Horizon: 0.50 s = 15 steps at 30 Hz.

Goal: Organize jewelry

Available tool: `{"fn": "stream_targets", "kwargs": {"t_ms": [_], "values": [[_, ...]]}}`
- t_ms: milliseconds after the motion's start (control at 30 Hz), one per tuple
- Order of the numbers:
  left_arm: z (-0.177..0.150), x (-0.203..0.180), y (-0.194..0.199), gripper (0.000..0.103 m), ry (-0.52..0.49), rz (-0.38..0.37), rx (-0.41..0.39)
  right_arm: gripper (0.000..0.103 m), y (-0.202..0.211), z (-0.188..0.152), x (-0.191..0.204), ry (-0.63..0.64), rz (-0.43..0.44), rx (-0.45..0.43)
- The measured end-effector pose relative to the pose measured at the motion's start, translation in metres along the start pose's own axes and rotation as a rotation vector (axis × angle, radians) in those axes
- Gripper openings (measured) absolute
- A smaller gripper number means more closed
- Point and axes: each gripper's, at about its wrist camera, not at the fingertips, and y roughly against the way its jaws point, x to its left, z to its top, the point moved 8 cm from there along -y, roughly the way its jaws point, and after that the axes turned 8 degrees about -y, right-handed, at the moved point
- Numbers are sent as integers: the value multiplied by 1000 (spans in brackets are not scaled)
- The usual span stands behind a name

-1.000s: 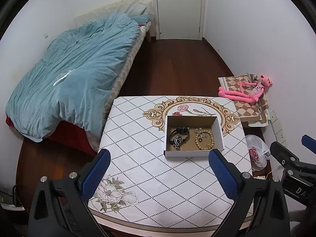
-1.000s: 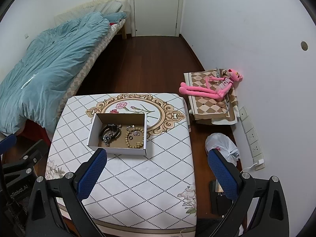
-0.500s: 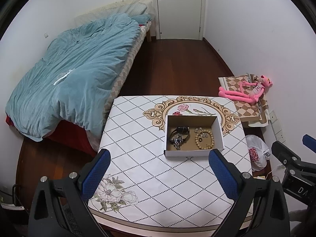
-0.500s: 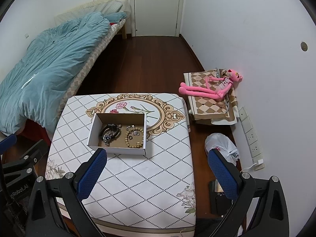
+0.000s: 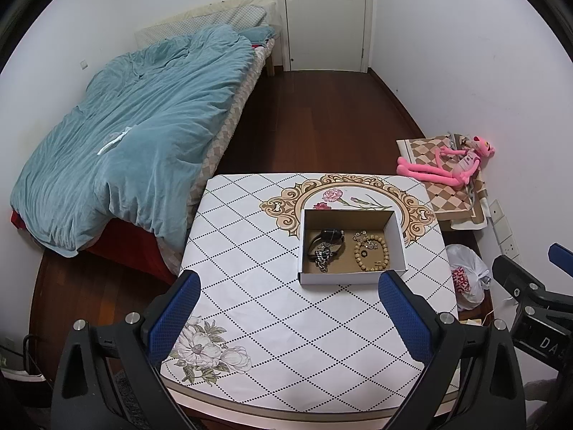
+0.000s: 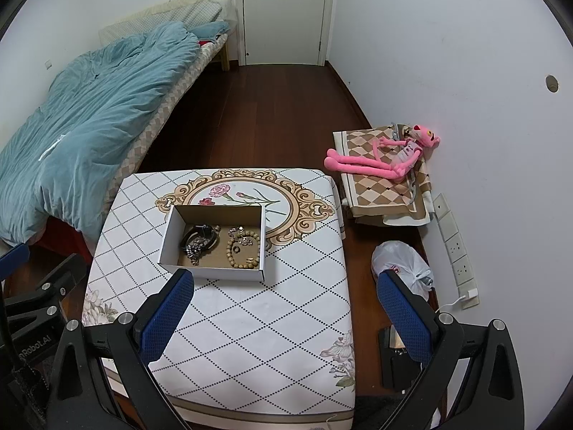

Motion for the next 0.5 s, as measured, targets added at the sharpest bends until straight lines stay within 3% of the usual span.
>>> {"fn": "stream_targets", "kwargs": {"t_ms": [500], "values": [[-1,-2,-1,101,4,-7,3,103,-1,0,-2,-1,-2,1]]}}
